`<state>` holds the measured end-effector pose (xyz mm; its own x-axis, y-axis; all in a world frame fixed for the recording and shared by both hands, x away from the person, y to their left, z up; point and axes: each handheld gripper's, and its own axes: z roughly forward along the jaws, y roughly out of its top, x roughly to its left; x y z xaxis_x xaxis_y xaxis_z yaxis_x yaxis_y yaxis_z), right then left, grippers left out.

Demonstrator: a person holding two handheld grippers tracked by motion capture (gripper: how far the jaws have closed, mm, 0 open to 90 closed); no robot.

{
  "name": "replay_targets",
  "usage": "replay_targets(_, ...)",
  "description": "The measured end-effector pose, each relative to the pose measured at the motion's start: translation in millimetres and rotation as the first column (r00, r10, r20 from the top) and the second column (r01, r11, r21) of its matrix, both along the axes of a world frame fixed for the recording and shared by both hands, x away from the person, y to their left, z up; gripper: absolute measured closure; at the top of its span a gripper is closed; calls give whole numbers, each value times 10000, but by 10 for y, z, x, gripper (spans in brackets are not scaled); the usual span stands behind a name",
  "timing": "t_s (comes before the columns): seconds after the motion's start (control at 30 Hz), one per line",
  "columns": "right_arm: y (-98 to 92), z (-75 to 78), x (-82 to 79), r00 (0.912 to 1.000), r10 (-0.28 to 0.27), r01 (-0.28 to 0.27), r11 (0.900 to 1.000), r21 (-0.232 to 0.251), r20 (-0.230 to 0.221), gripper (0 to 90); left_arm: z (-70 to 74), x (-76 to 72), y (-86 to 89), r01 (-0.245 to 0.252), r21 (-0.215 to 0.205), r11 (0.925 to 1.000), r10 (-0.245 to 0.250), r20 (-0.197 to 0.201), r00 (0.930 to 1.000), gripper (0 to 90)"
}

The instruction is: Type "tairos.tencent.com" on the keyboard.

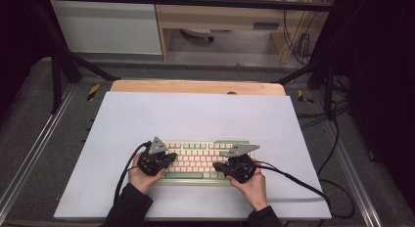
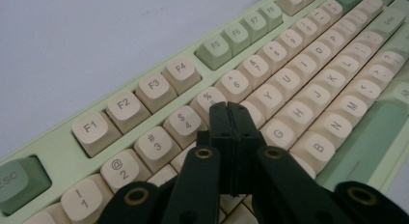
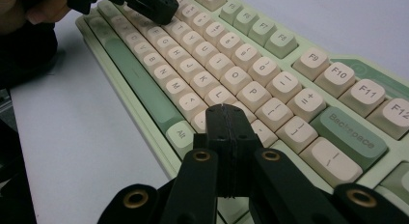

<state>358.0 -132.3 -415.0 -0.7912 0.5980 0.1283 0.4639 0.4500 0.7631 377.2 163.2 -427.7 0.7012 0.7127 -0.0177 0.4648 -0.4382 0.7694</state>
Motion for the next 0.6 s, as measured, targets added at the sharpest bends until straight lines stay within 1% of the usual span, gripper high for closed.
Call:
replay_targets(0.3, 0, 21, -2, 10000, -64, 64, 9998, 165, 21, 900, 94, -83, 88, 81, -171, 9998, -79, 100, 9999, 900)
replay_targets(0.43, 1, 28, 6, 10000, -90, 90, 9997, 237, -5, 900, 105, -112, 144, 71, -217, 9997, -69, 60, 10000, 900)
replay_targets(0.5, 7, 28, 9, 9999, -106, 108, 9995, 287, -91, 900, 111, -124, 175, 44, -273, 9996, -42, 78, 10000, 900)
replay_targets(0.6, 15, 33, 18, 9999, -116, 119, 9994, 338, -92, 900, 118, -154, 219, 11, -290, 9996, -8, 120, 9999, 900)
